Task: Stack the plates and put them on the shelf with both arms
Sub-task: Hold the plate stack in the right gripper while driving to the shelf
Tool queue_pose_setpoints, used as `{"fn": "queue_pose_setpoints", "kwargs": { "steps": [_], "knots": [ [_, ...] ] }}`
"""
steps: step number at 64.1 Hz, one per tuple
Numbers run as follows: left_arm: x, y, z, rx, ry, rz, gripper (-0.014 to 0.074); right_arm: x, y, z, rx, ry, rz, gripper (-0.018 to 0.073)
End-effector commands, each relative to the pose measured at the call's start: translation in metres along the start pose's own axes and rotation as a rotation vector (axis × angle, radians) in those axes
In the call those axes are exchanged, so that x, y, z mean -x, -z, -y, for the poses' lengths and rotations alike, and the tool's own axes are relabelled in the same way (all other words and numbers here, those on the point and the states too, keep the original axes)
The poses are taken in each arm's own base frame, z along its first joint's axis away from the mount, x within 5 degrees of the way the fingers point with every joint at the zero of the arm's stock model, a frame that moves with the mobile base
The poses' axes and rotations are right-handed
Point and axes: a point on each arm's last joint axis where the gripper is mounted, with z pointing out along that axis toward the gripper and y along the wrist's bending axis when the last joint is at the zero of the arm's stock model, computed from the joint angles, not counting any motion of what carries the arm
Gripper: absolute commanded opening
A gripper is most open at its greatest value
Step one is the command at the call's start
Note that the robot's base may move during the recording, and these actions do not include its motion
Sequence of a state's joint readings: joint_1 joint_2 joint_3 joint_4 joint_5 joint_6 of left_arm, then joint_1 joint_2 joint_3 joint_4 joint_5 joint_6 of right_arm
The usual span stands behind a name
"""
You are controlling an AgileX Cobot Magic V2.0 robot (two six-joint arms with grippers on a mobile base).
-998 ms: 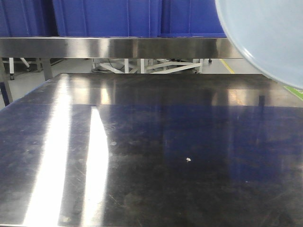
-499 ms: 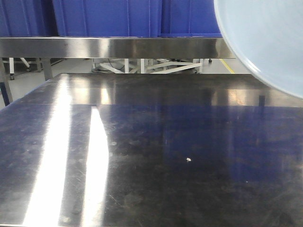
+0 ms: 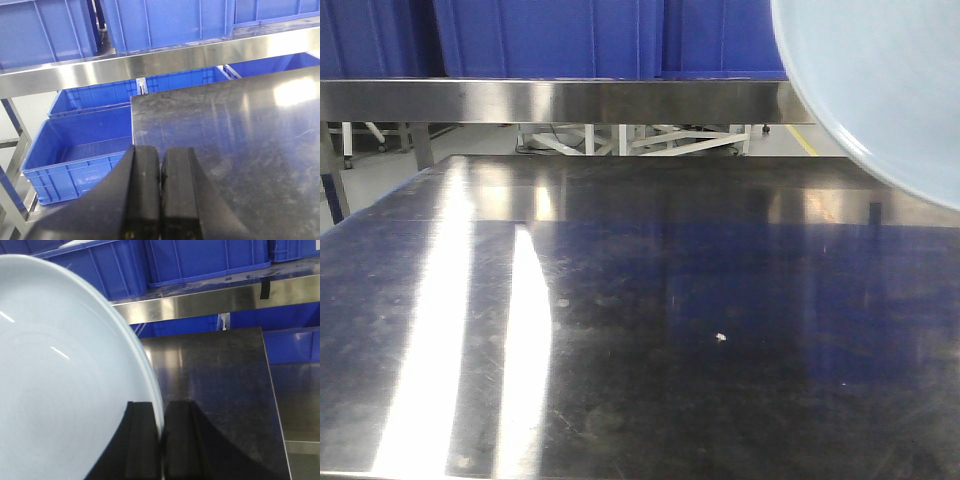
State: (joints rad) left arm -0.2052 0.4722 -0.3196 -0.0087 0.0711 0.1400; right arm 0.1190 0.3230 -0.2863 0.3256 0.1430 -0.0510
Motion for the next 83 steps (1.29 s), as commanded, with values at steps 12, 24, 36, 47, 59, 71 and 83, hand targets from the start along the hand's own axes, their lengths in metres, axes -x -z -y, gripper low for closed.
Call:
{"fn": "queue_pose_setpoints", "kwargs": {
  "steps": [12, 24, 36, 47, 59, 71, 83],
  "knots": [
    [0.0184, 0.0014, -0.0027, 0.018, 0.011, 0.119, 0.0083, 0.019, 0.002, -0.0021, -0.001, -0.001, 0.127, 0.005],
    [0.0184, 0.0014, -0.0027, 0.018, 0.011, 0.119, 0.0083, 0.019, 0.002, -0.0021, -0.001, -0.001, 0.127, 0.005],
    [0.0184, 0.0014, -0.0027, 0.018, 0.011, 0.119, 0.0083, 0.019, 0.002, -0.0021, -0.001, -0.001, 0.127, 0.005],
    [0.0184, 0.0014, -0.0027, 0.018, 0.011, 0.119, 0.0083, 0.019, 0.002, -0.0021, -0.001, -0.001, 0.127, 0.005],
    [0.0184, 0.0014, -0.0027, 0.018, 0.011, 0.119, 0.0083, 0.019, 0.002, -0.0021, -0.001, -0.001, 0.127, 0.005],
    [0.0184, 0.0014, -0.0027, 0.018, 0.011, 0.119, 0.0083, 0.019, 0.002, -0.0021, -0.001, -0.001, 0.127, 0.005],
    [0.0184, 0.0014, -0.0027, 0.018, 0.011, 0.119, 0.0083, 0.019, 0.002, -0.0021, -0.001, -0.001, 0.127, 0.005]
  ]
}}
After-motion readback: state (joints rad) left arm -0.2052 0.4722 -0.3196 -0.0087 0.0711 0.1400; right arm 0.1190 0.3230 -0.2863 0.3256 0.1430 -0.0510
